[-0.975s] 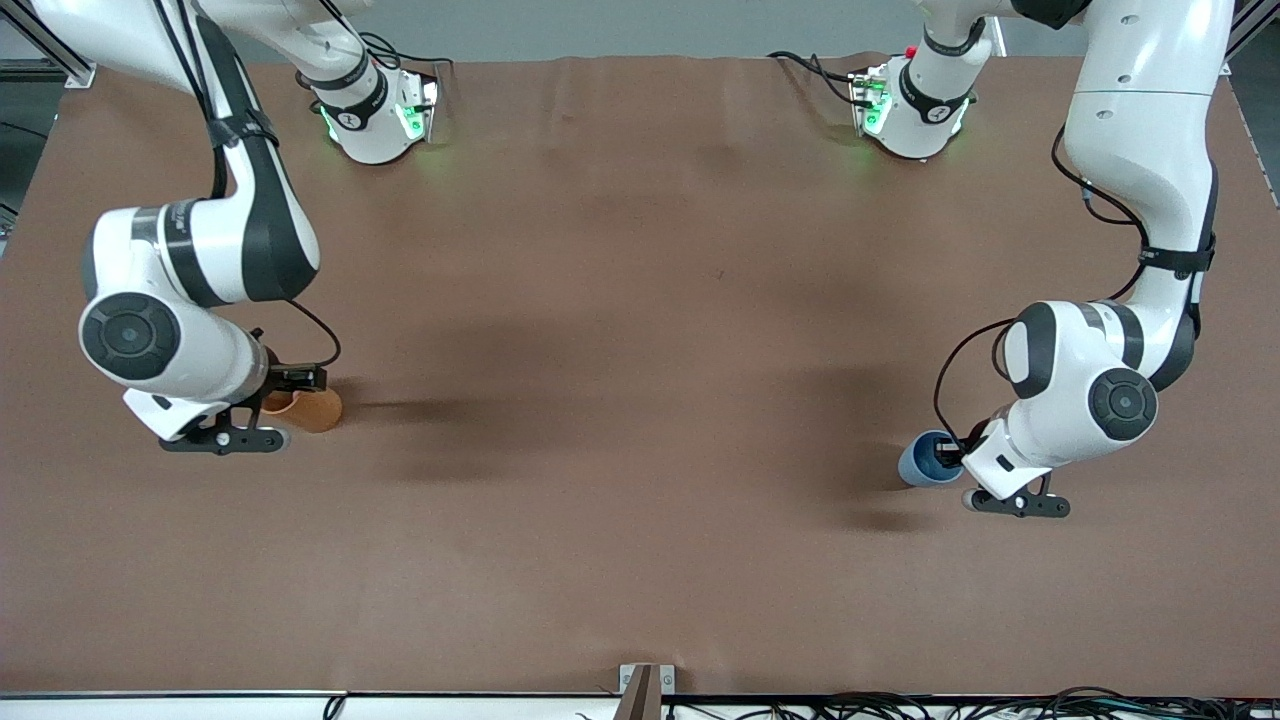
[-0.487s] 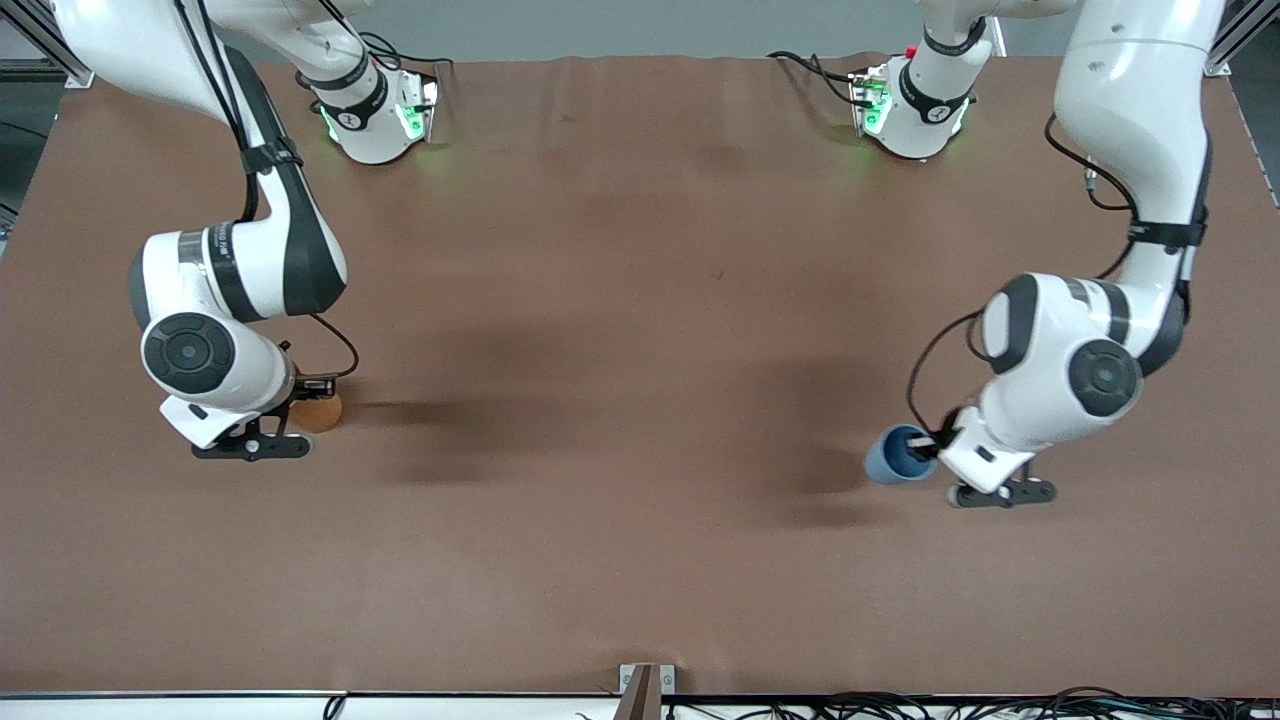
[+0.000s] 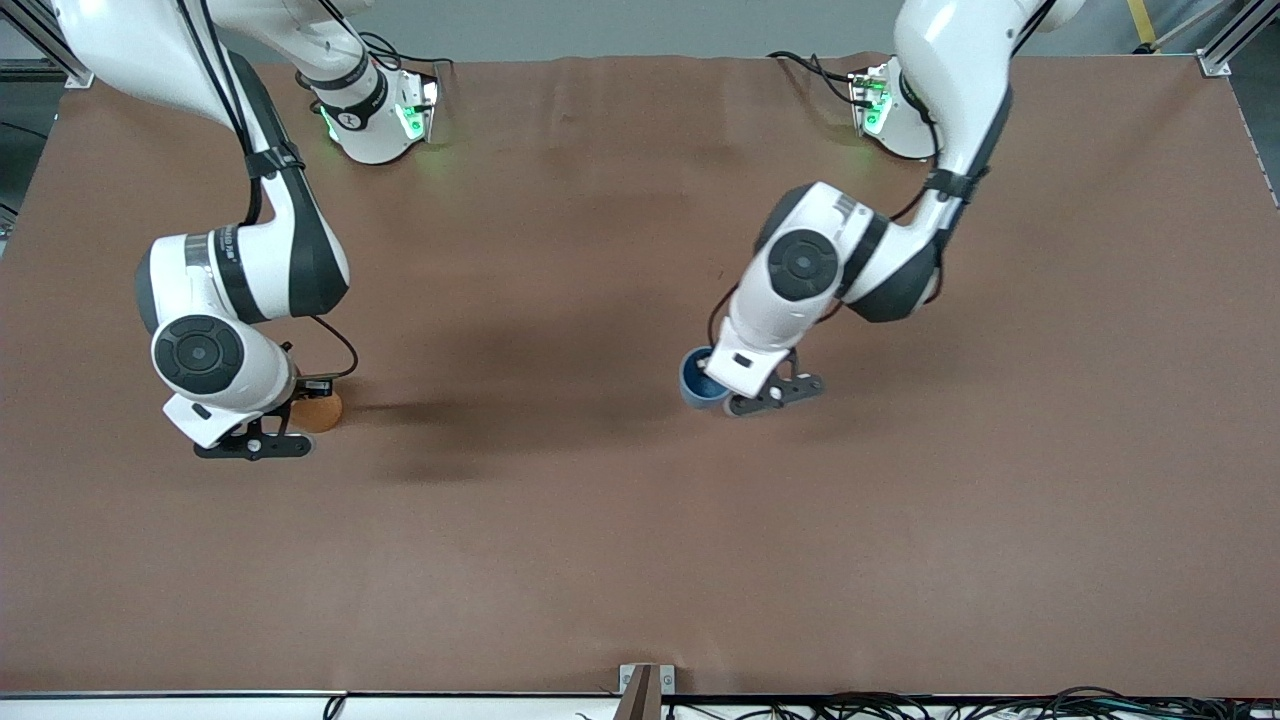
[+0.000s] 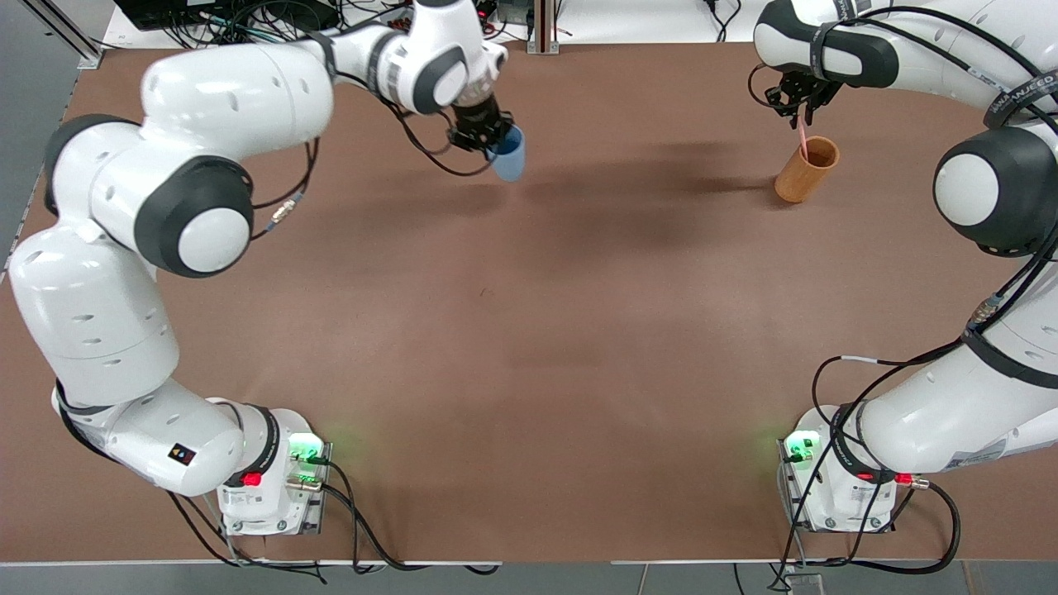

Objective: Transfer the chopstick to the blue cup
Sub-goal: 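Slide the blue cup toward the table middle with the left gripper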

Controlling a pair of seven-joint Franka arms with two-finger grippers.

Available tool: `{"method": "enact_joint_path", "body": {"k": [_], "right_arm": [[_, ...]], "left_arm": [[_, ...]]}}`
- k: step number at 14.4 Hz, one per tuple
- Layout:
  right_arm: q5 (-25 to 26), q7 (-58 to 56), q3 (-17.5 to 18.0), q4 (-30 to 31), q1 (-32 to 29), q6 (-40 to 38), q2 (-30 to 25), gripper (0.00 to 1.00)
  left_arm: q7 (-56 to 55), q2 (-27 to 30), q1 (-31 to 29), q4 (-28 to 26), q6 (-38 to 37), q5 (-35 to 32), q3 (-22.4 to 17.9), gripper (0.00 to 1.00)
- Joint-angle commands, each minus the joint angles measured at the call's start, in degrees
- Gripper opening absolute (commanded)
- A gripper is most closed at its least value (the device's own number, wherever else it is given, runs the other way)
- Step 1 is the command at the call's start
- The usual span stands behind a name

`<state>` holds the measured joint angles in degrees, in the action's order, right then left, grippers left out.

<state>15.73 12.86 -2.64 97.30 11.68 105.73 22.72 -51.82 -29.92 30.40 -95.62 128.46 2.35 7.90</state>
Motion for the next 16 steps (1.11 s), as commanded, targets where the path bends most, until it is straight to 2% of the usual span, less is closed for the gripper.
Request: {"method": "enact_joint_path", "body": {"k": [1,9,11,12,13,14,16], "right_arm": [[1.40,0.94,0.17,1.32,-0.08,0.26,-1.18,0.24],[1.32,0.68,0.17,0.79,-0.70,-0.18,-1.80,0.09],[1.32,0.15,0.00,-0.26,-0.79,-2.10,-2.59,0.08],[1.23,0.15,0.00,-1.57,-0.79,-4.29,-3.03,0.08],[0.88,0.15,0.00,-3.06,-0.79,-6.66,-3.55,0.08],[0.62,0.15,0.17,-4.99,-0.79,-9.29,-4.34,0.08],[-1.57,0.33,0.26,-8.86,-0.52,-14.47,-6.01,0.05]], "left_arm": [[-2.84,-2.15,2.20,-0.79,4.51,0.29,-0.52,0.01],[-3.29,-2.68,3.17,-5.54,6.71,-2.70,-0.69,0.02],[-3.29,-2.60,3.09,-6.24,6.72,-2.79,-0.69,0.08],[-3.20,-2.60,3.00,-6.25,6.72,-2.79,-0.69,0.41],[-2.85,-2.34,2.91,-6.16,6.72,-2.79,-0.69,0.81],[-3.11,-1.81,2.91,-5.98,6.54,-2.79,-0.69,1.00],[-2.50,1.78,1.60,-5.63,4.53,-2.79,-0.87,1.00]]}}
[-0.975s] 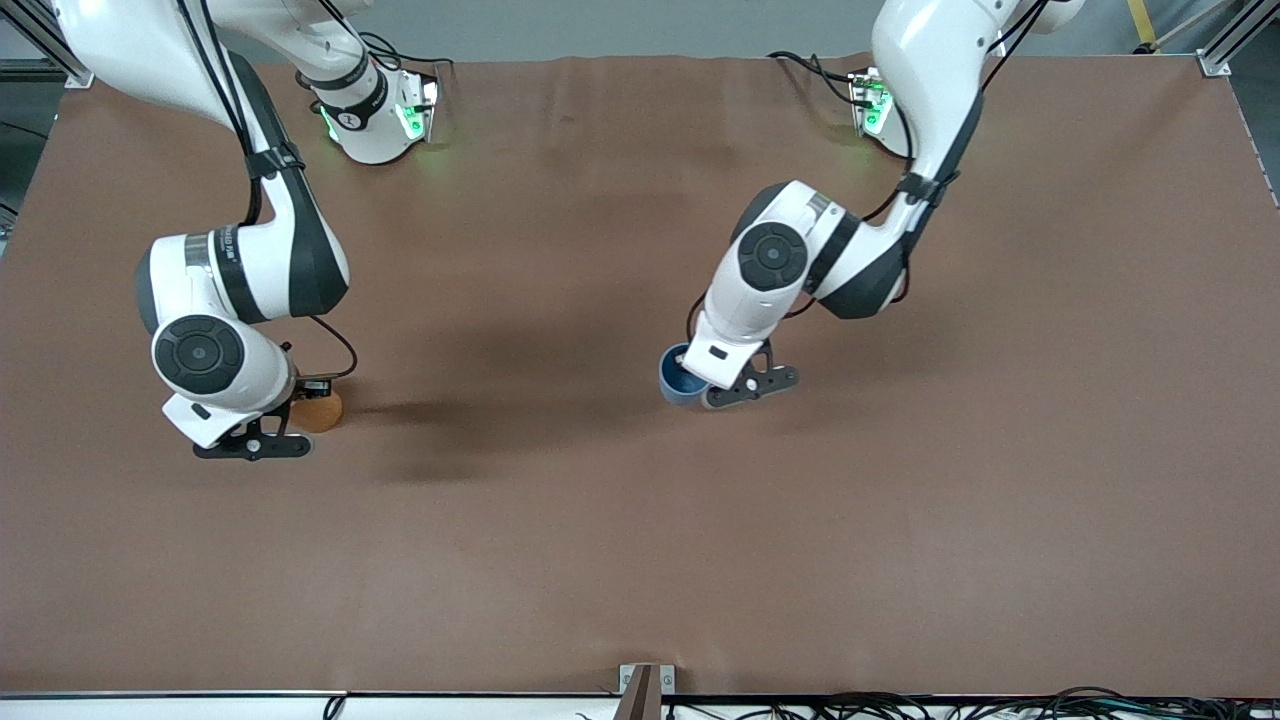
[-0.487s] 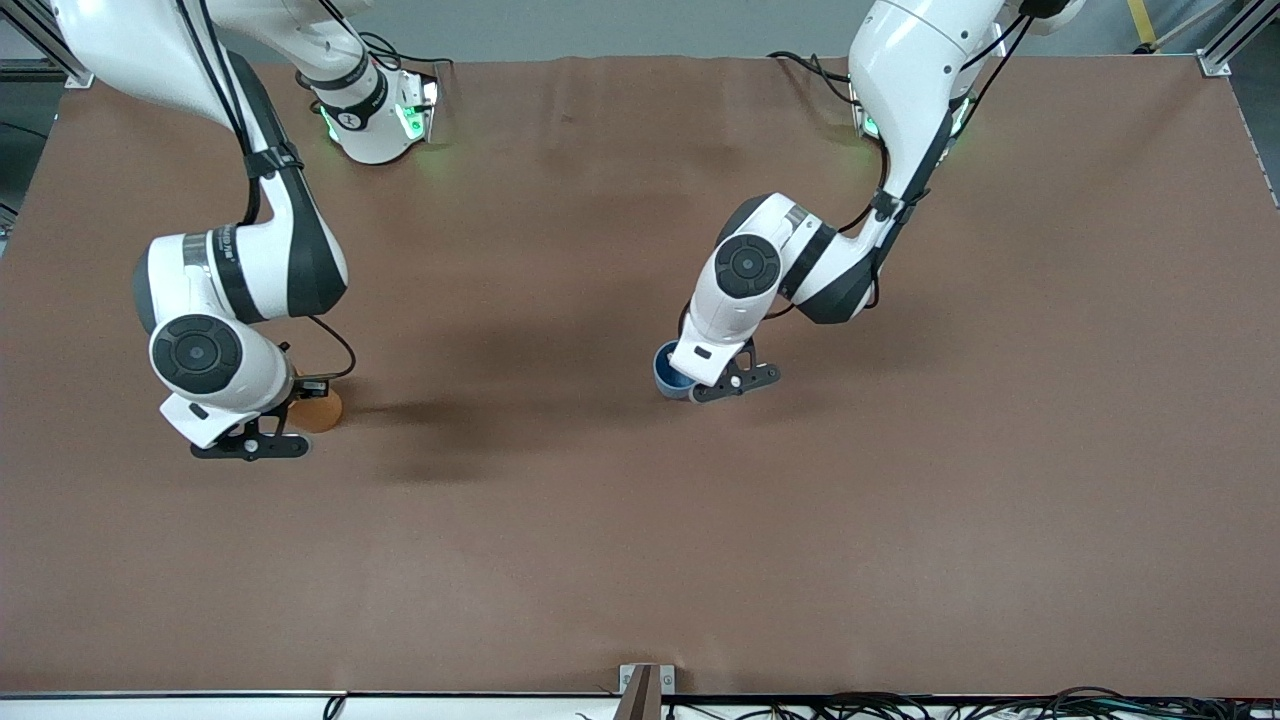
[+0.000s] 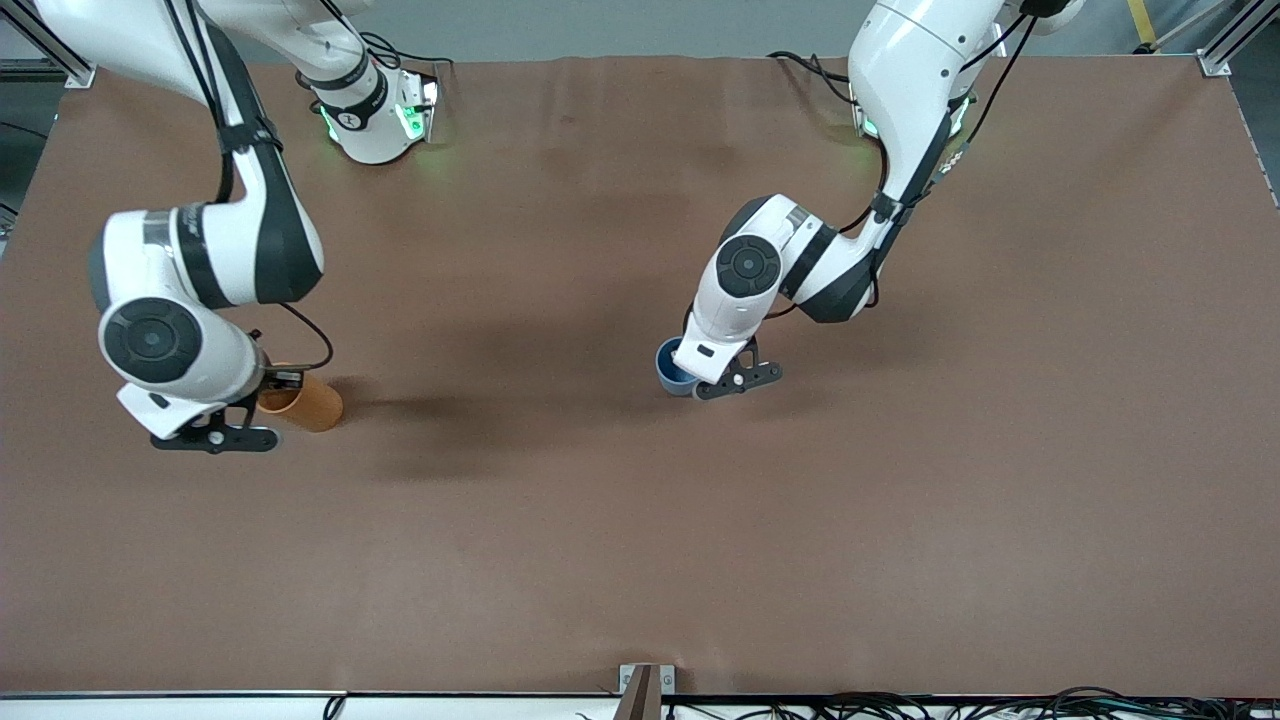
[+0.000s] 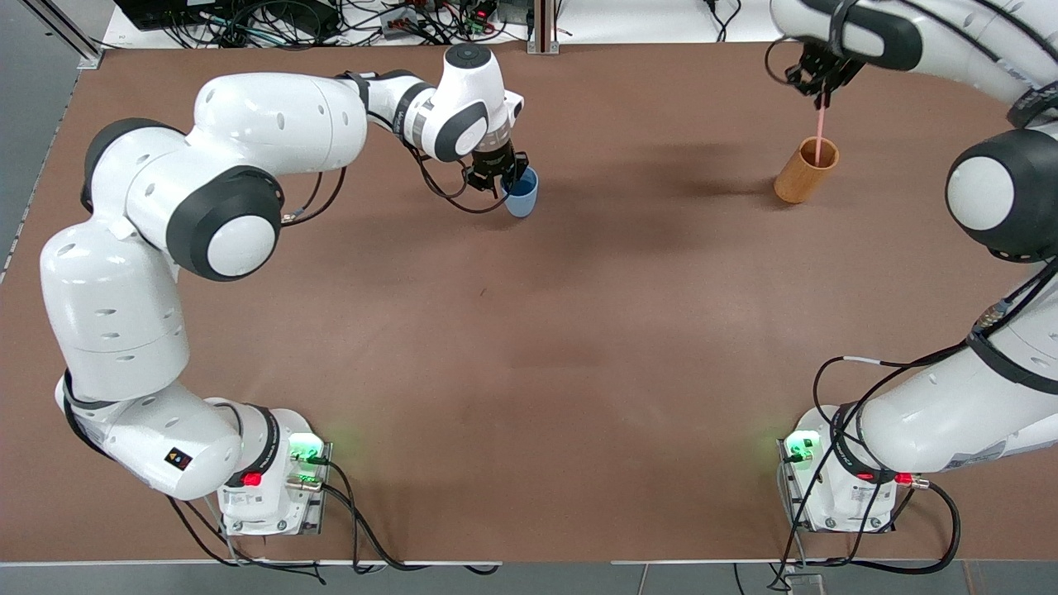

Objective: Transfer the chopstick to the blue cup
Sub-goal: 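Slide the blue cup toward the table middle with the left gripper, then lift the pink chopstick with the right gripper while the left gripper withdraws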

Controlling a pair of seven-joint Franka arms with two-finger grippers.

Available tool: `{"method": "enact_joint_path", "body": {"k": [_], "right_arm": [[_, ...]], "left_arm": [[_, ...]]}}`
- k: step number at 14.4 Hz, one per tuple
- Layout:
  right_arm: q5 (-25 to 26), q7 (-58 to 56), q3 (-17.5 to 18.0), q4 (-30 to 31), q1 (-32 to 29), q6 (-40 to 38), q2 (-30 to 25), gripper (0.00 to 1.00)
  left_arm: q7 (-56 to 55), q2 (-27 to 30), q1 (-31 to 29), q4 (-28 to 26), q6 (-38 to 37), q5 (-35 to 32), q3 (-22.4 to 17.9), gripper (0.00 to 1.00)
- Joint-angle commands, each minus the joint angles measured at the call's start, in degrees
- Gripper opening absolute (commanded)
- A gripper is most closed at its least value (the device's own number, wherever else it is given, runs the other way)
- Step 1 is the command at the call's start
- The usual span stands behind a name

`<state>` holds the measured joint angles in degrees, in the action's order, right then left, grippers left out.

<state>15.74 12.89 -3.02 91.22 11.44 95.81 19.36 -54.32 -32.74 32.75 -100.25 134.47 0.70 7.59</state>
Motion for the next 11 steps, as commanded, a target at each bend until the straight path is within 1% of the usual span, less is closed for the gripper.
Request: {"method": "enact_joint_path", "body": {"k": [1,2,3,5,7,10,11], "right_arm": [[-3.42,0.12,0.56,-3.76,-0.54,-6.06,-4.22,0.05],[-4.66,0.12,0.47,-3.94,-0.63,-6.51,-6.59,0.05],[-4.84,0.12,0.38,-3.77,-0.63,-6.60,-8.96,0.05],[-6.50,0.03,0.38,-3.41,-1.15,-6.60,-13.97,0.06],[-9.92,-1.02,0.38,-3.24,-3.78,-6.69,-17.14,0.06],[-10.99,-5.06,0.38,-0.52,-7.99,-6.52,-20.93,0.07],[-12.91,-6.63,0.29,-0.08,-10.18,-6.60,-21.72,0.07]], "left_arm": [[0.62,6.87,-1.89,-0.65,-3.49,-1.14,-0.64,1.00],[2.36,9.42,-3.73,0.13,-6.38,-1.14,-0.56,1.00],[4.90,11.71,-5.32,0.84,-9.72,-1.14,-0.64,1.00],[14.37,16.46,-11.63,2.16,-16.31,-1.14,-0.47,1.00],[26.49,20.68,-19.09,2.16,-20.72,-0.44,-0.12,1.00],[40.13,25.08,-25.27,2.51,-26.61,1.14,-0.12,1.00],[43.83,26.05,-26.85,3.38,-28.28,1.75,-0.12,1.00]]}}
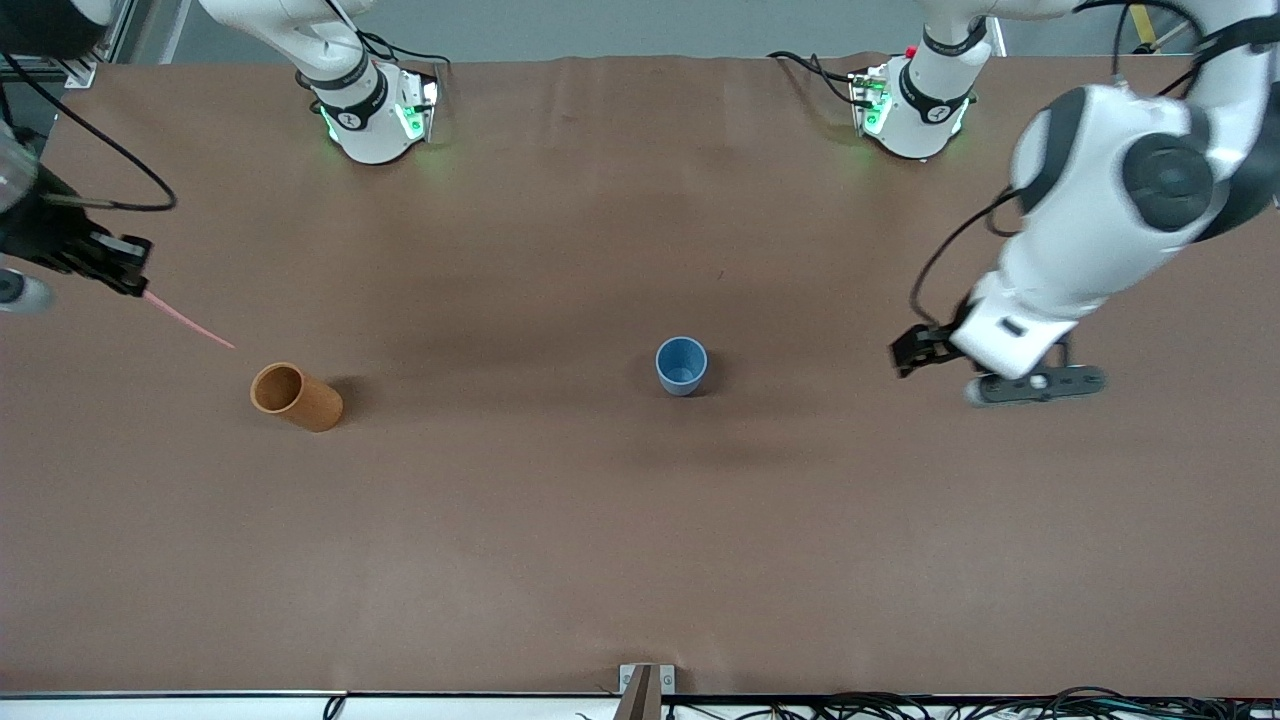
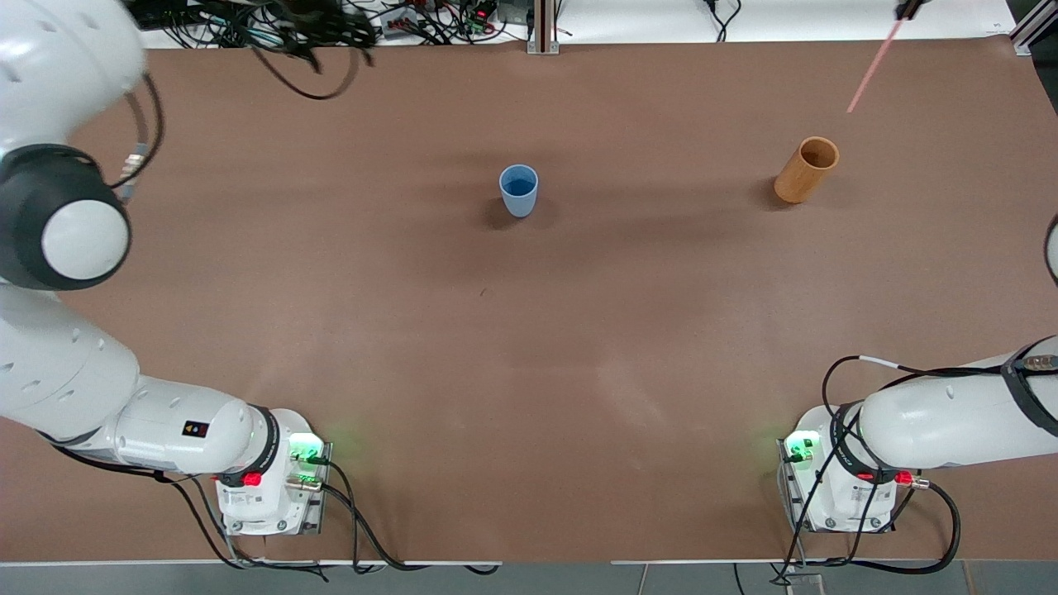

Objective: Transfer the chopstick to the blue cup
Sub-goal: 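Lift the pink chopstick with the right gripper while the left gripper withdraws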

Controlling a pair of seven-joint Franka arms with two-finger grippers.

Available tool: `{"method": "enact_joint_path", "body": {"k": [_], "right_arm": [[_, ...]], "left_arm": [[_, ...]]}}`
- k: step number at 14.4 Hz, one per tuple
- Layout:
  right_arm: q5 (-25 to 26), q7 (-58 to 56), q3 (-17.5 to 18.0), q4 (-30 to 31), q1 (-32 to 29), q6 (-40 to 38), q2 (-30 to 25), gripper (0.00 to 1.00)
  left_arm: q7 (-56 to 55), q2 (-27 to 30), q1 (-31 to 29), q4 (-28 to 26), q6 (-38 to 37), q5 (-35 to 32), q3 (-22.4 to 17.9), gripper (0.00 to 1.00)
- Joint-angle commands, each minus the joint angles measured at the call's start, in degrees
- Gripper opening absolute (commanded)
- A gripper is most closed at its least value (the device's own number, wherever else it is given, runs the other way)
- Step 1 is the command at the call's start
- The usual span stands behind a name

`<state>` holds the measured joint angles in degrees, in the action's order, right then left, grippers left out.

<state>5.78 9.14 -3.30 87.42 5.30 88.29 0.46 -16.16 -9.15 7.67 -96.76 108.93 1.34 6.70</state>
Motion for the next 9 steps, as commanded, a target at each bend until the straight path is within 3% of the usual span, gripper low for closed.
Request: {"method": "enact_joint_path", "body": {"k": [1,5,9], "right_arm": [[-4.88,-4.64,0.58,3.72,-6.42,0.92,-3.09,0.07],[-5.60,-7.65,0.75,2.93,-7.32,0.13,-2.83,0.06],[-5.69,-6.77,1.11,2.58,-3.99,0.31,-2.83,0.04]], "left_arm": [[9.18,2.90,-2.74,2.69,-6.32,1.21,0.59,1.00],[13.78,2.56,-5.12,13.51,-18.65,1.12,0.15,1.00],[15.28,5.89,-5.56,13.27,-21.47,1.30,0.24,1.00]]}}
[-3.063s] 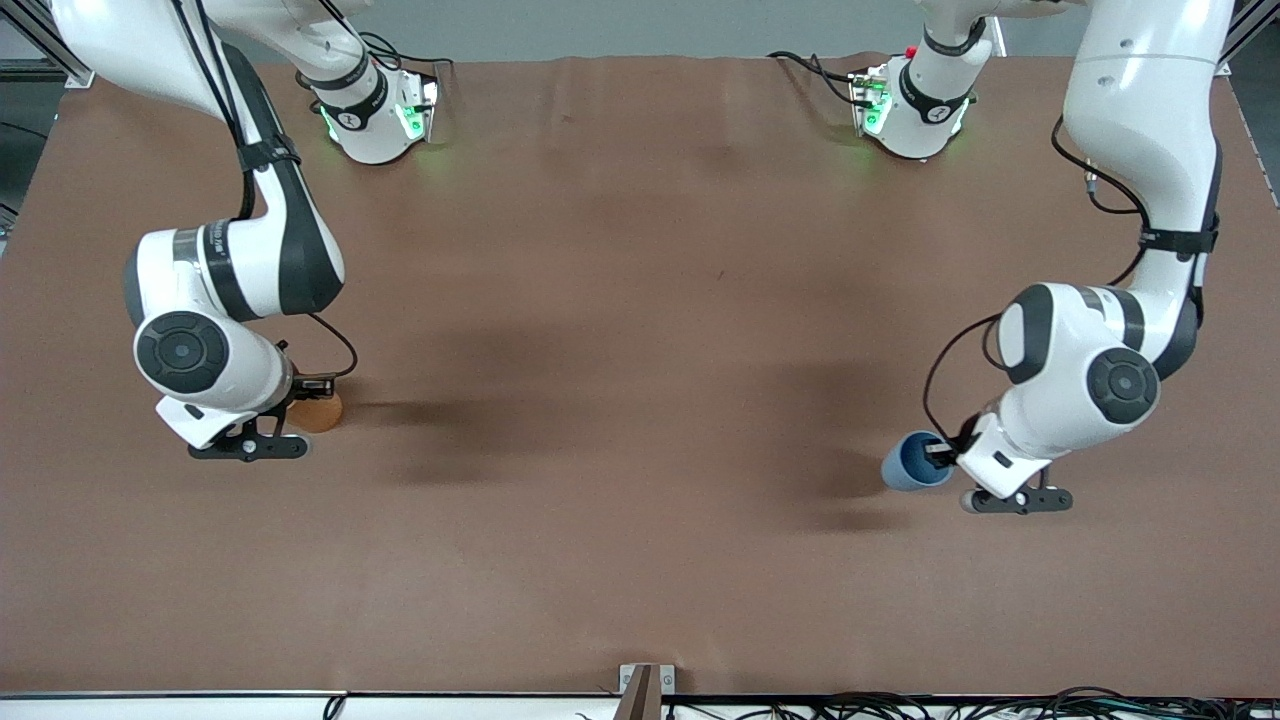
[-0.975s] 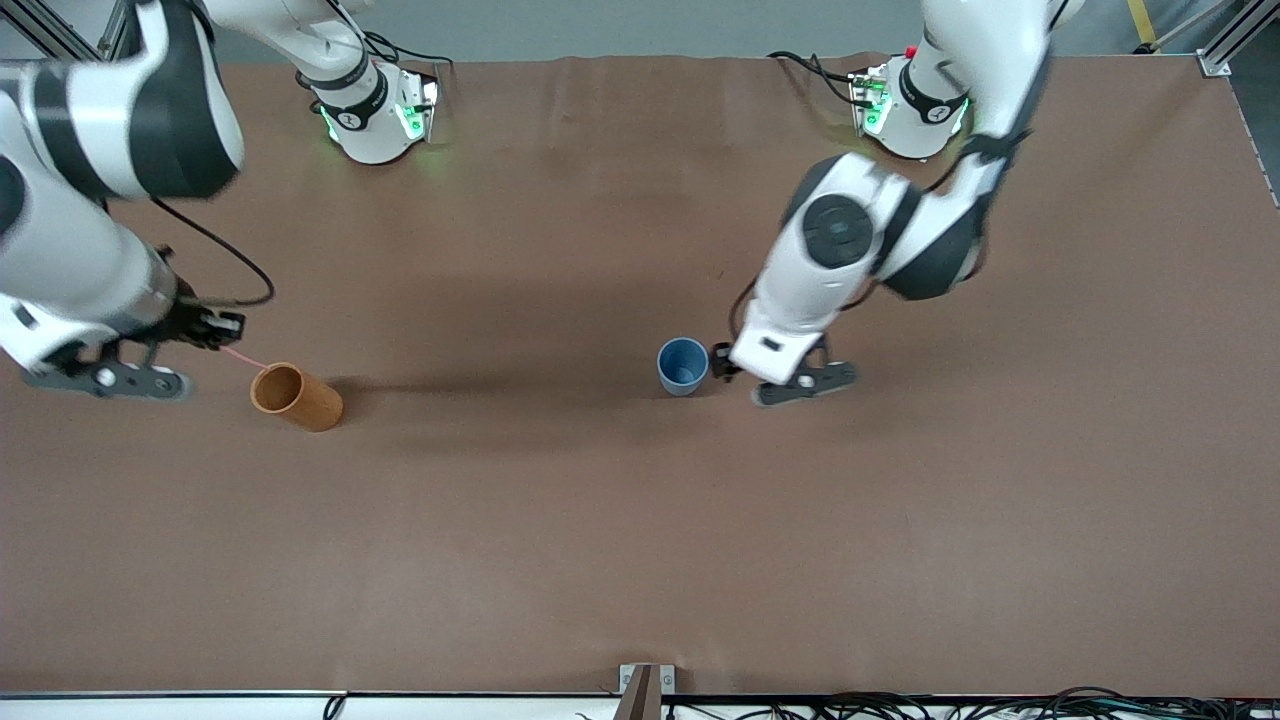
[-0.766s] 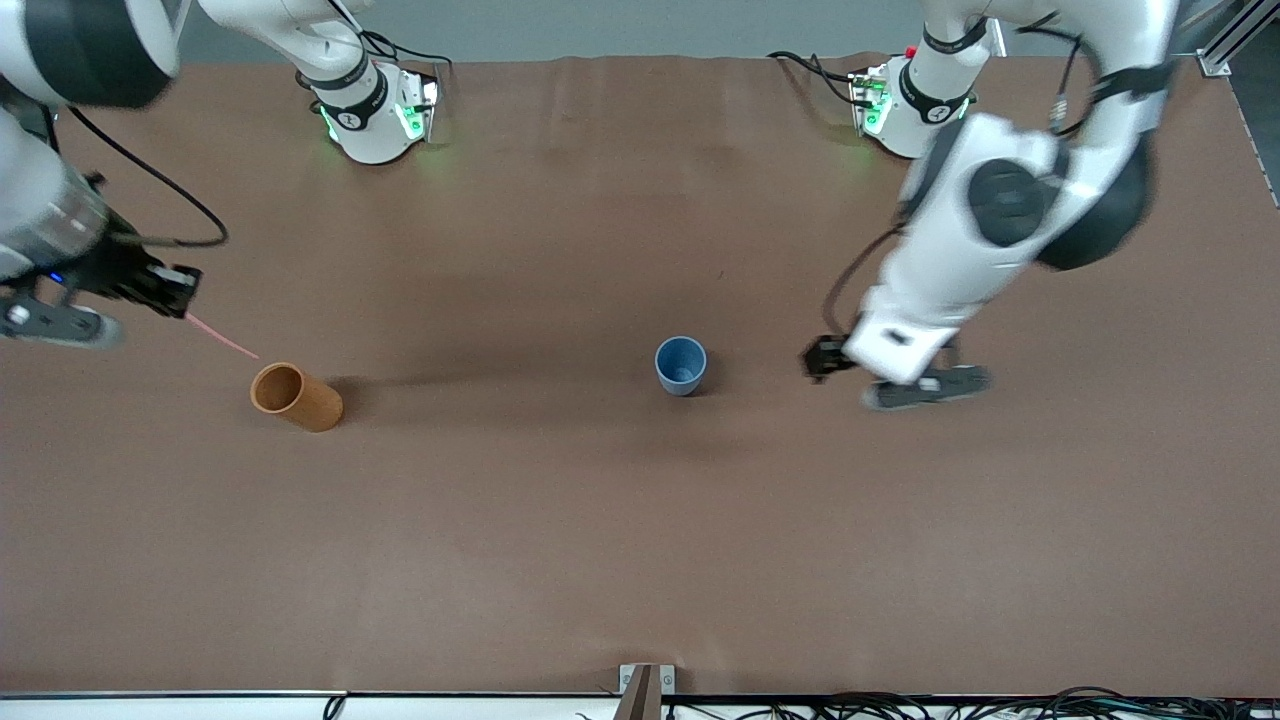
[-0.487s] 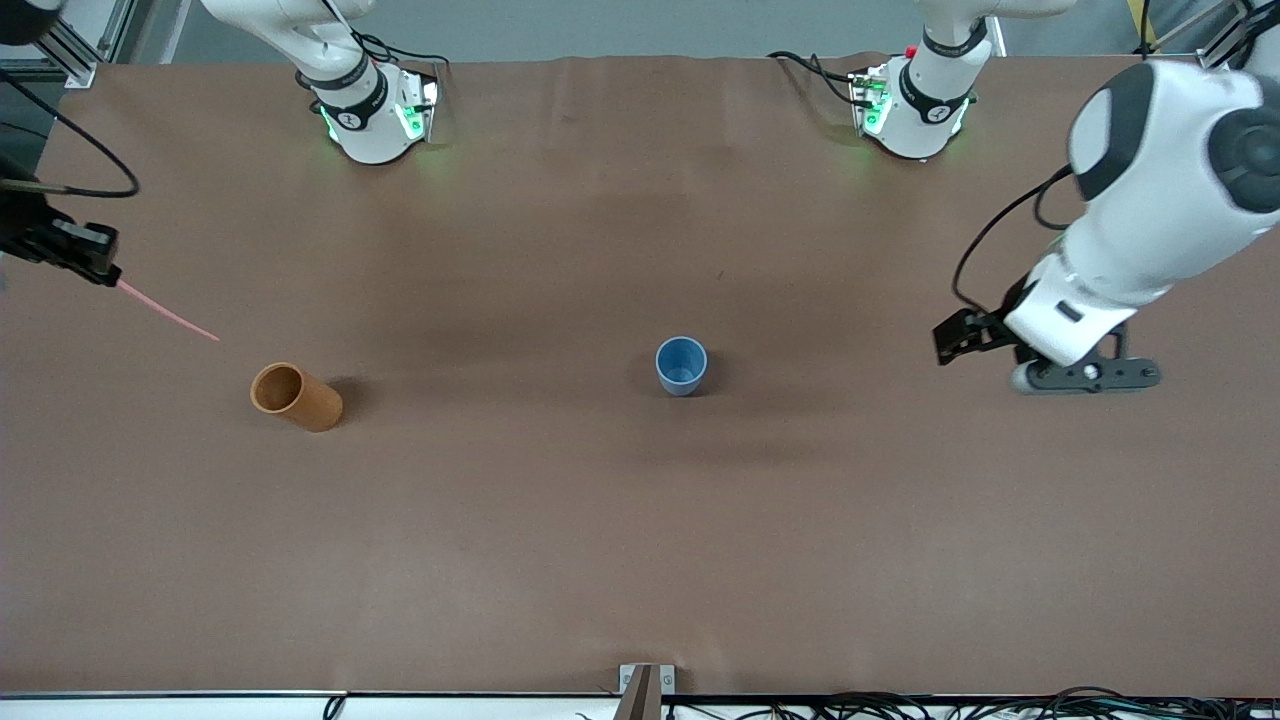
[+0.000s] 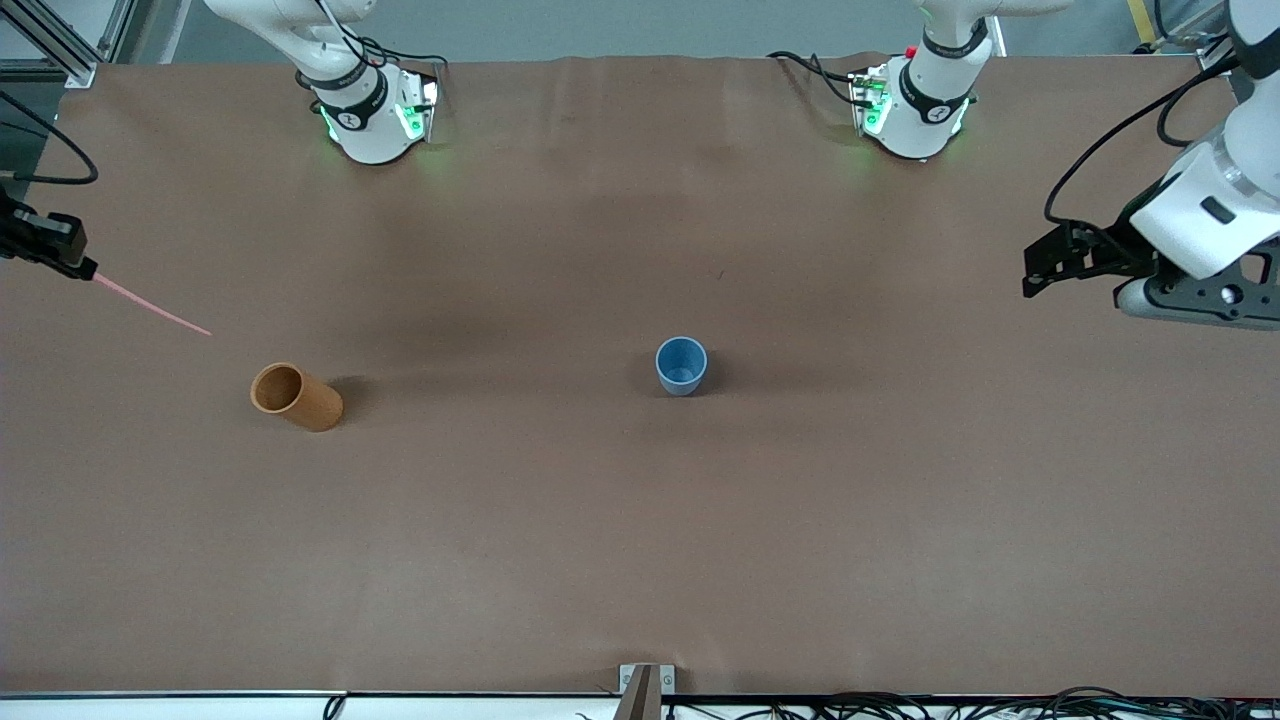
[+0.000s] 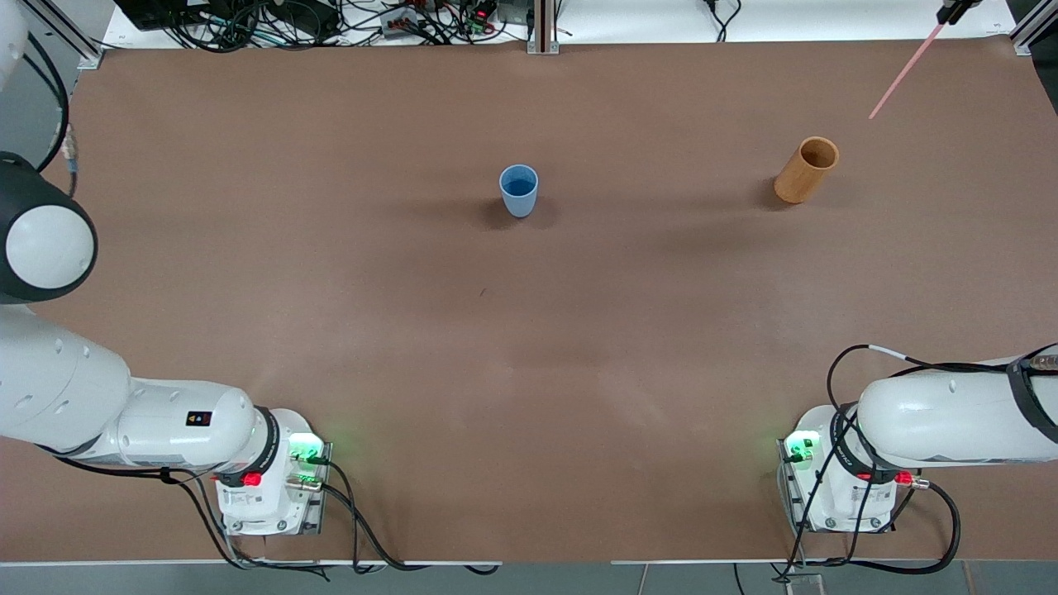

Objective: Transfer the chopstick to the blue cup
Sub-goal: 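Carry the pink chopstick above the blue cup with the right gripper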

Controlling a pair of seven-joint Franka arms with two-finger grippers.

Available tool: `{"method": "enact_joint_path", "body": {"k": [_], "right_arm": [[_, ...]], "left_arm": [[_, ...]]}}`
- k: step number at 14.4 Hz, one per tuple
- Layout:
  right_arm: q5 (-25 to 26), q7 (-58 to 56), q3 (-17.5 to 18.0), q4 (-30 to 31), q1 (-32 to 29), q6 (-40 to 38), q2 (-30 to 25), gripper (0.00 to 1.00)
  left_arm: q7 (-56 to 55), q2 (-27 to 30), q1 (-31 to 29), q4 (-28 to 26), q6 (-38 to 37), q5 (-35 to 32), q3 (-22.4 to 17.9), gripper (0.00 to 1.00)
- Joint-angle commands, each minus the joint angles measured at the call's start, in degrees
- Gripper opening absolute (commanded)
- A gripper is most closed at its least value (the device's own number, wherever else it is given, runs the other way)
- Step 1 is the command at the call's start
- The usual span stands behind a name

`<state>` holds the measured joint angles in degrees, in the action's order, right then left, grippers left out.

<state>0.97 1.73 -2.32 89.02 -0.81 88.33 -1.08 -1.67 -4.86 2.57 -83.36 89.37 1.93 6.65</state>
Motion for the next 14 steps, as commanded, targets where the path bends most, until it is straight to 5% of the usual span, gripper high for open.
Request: {"method": "enact_joint_path", "body": {"k": [1,6,10,14], "right_arm": [[-0.88,2.21,0.12,0.98,4.47,0.70,-1.30,0.03],[-3.95,19.76,0.12,1.06,18.44,7.45,-1.03,0.00],[-4.05,34.62,0.04,0.10,31.62,14.40,2.21,0.00],[-3.52,48.97,0.04,-7.00,41.39,15.03,11.59,0.00]], "left_arm": [[0.53,1.61,1.28,-0.05,-2.79,0.44,-0.40,1.00],[1.41,1.79,7.45,-0.31,-2.88,0.27,-7.52,1.00],[1.41,1.88,6.66,-0.32,-2.97,0.35,-7.26,1.00],[1.67,1.88,6.48,-0.66,-2.97,0.44,-7.26,1.00]]}}
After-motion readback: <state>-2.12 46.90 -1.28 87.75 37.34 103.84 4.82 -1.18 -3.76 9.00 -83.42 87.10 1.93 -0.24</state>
